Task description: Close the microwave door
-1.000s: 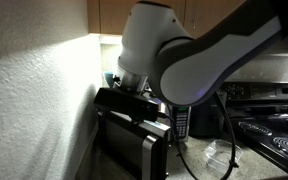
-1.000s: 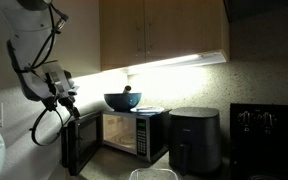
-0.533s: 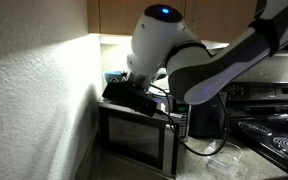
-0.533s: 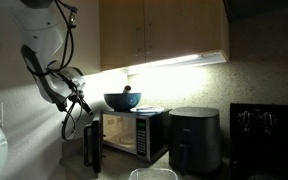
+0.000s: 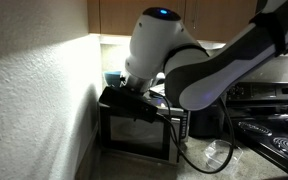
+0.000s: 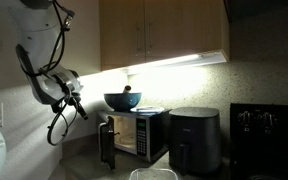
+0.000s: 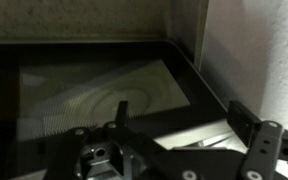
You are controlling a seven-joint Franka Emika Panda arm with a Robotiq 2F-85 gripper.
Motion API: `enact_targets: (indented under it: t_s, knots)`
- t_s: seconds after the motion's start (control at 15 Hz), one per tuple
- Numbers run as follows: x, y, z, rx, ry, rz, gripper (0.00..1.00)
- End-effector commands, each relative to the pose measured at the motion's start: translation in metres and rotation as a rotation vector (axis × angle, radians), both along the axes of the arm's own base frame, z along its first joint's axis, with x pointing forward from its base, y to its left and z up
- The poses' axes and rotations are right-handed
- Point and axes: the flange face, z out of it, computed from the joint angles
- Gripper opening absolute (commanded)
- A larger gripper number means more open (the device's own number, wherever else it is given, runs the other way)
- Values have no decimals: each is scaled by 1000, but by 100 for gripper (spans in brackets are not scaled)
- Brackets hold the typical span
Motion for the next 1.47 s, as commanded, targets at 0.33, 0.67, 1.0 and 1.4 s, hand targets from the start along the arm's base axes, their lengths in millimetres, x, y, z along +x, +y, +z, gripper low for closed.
enact_targets:
  t_s: [0.33,0.67,1.0,1.4]
  knots:
    - [33,-38,21,80,-66,-255,100]
    - [38,-66,19,69,-100,-387,100]
    - [43,-60,15,37,-100,-340,100]
    - [17,-54,14,19,146,-468,100]
